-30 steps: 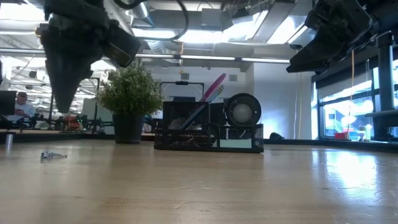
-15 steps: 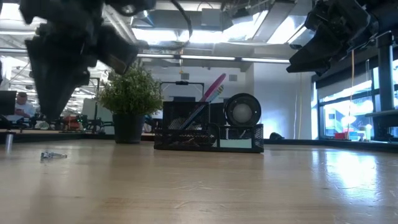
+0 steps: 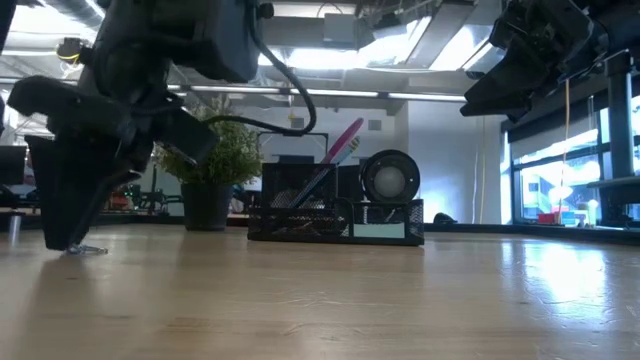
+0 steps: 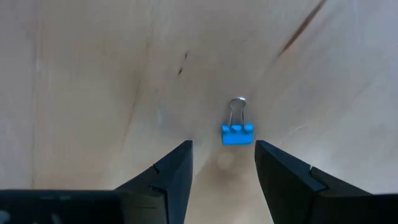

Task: Pick and place office supplies into organizer
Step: Put the blue binder clip into the black desk organizer

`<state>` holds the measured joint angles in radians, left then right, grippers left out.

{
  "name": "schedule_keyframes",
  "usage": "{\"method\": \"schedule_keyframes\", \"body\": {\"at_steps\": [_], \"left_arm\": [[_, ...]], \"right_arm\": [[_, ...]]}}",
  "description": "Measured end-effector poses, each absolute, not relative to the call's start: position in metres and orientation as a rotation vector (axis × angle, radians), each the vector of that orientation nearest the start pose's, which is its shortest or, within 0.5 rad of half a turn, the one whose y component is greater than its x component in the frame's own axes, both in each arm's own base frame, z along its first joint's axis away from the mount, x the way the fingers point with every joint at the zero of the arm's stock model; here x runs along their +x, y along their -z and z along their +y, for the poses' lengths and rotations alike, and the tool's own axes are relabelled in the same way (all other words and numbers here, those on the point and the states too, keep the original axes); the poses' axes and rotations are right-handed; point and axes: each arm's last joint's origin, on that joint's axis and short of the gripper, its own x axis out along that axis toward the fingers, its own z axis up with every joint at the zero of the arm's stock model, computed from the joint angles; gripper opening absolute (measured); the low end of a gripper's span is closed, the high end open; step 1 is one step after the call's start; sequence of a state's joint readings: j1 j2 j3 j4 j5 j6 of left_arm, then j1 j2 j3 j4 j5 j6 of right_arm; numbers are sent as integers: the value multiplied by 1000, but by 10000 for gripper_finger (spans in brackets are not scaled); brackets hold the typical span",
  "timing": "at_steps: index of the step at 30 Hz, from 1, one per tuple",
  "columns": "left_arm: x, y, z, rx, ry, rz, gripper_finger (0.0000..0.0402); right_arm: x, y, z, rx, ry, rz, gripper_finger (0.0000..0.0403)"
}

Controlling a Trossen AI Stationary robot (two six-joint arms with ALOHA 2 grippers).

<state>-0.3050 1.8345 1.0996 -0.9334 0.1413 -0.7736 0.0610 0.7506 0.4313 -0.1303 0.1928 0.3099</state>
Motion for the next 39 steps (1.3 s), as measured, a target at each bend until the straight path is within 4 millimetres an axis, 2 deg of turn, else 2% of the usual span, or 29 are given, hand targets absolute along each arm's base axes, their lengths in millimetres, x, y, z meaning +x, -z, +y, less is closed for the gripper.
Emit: {"method": "schedule_keyframes", "body": {"at_steps": [22, 39], "left_arm": [[292, -137, -95, -390, -354, 1632, 165], [292, -136, -95, -372, -324, 1641, 104]], "right_arm": [[165, -222, 5, 248, 197, 423, 171], [165, -222, 5, 247, 197, 423, 171]]}}
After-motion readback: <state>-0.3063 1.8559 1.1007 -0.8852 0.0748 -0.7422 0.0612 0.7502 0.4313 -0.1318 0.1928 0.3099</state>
